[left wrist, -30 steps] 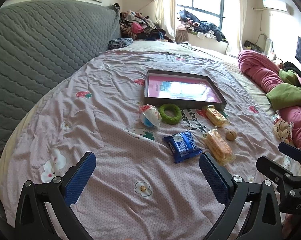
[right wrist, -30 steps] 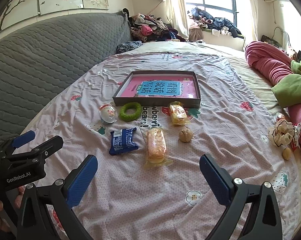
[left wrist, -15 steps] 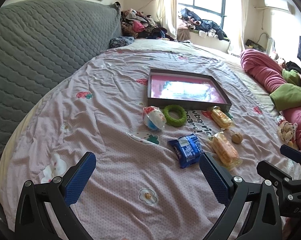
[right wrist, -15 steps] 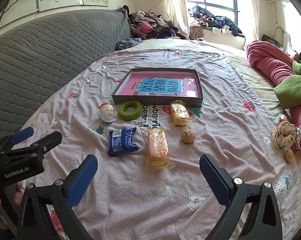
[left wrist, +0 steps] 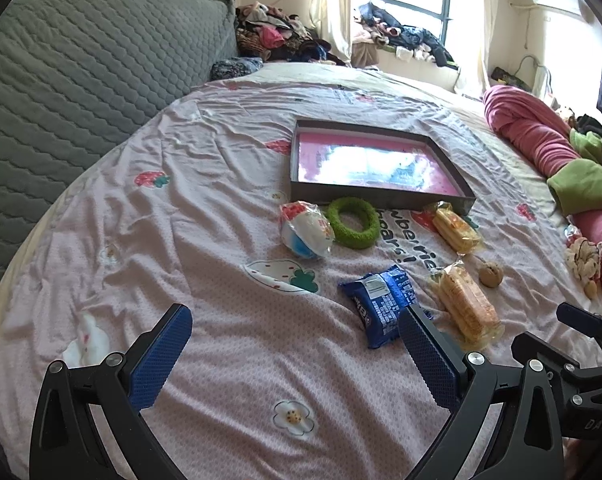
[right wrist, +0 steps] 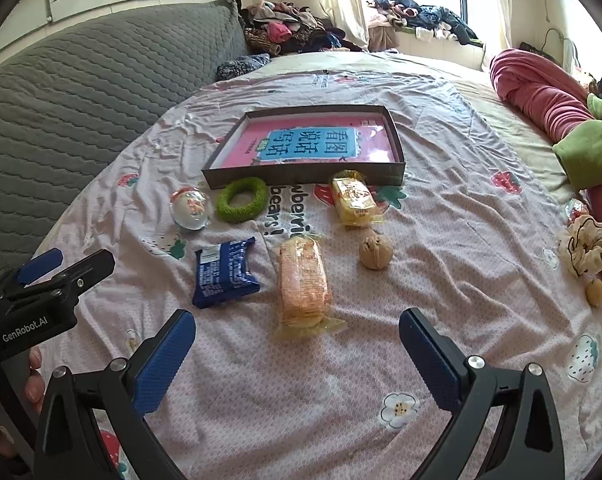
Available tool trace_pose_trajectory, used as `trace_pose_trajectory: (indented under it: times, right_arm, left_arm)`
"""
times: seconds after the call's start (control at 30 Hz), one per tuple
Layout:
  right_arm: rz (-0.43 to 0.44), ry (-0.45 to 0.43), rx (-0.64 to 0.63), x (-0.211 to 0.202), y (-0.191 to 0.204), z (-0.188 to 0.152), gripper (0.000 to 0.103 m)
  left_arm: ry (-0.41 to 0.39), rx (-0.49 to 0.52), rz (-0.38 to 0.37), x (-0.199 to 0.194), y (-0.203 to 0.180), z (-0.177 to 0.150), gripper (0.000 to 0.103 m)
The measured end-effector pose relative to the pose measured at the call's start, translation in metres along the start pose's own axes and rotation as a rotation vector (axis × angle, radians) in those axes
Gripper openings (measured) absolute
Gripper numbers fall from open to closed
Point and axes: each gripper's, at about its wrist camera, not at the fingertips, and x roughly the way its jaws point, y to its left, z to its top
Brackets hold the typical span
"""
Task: Organize objects
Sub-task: 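Move both tools toward the items in front of the tray, then grasp the wrapped egg-shaped toy with the left tool while the right tool grasps the long bread pack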
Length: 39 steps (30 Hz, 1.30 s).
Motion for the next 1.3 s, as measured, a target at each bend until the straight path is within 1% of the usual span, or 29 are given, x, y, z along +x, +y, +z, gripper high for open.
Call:
trace_pose_trajectory:
  times: [0.3, 0.43, 0.8, 0.97, 1.2, 1.3]
  right_arm:
    - [0.007, 0.041, 0.021, 0.023, -0.008, 0.005, 0.103]
    - [0.003, 0.053, 0.018, 0.031, -0.008, 0.006, 0.103]
    - [-0.006, 0.072, 0.008, 0.057, -0.006, 0.011, 0.103]
    - [-0.01, 0.096, 0.018, 0.072, -0.006, 0.012, 0.102]
    - [-0.012, 0.134, 0.064, 0.087, -0.012, 0.014, 0.093]
    - [-0.017, 0.145, 0.069, 0.093, -0.012, 0.014, 0.086]
  left_arm:
    - [0.031, 0.024, -0.013, 0.03, -0.012, 0.006, 0.103]
    - [0.041, 0.012, 0.0, 0.044, -0.01, 0.014, 0.103]
    - [0.047, -0.002, 0.003, 0.075, -0.007, 0.031, 0.103]
    - [0.051, -0.001, -0.003, 0.091, -0.003, 0.038, 0.103]
    - [0.046, 0.011, -0.016, 0.111, -0.001, 0.048, 0.103]
    - [0.049, 0.015, -0.005, 0.119, 0.001, 0.053, 0.103]
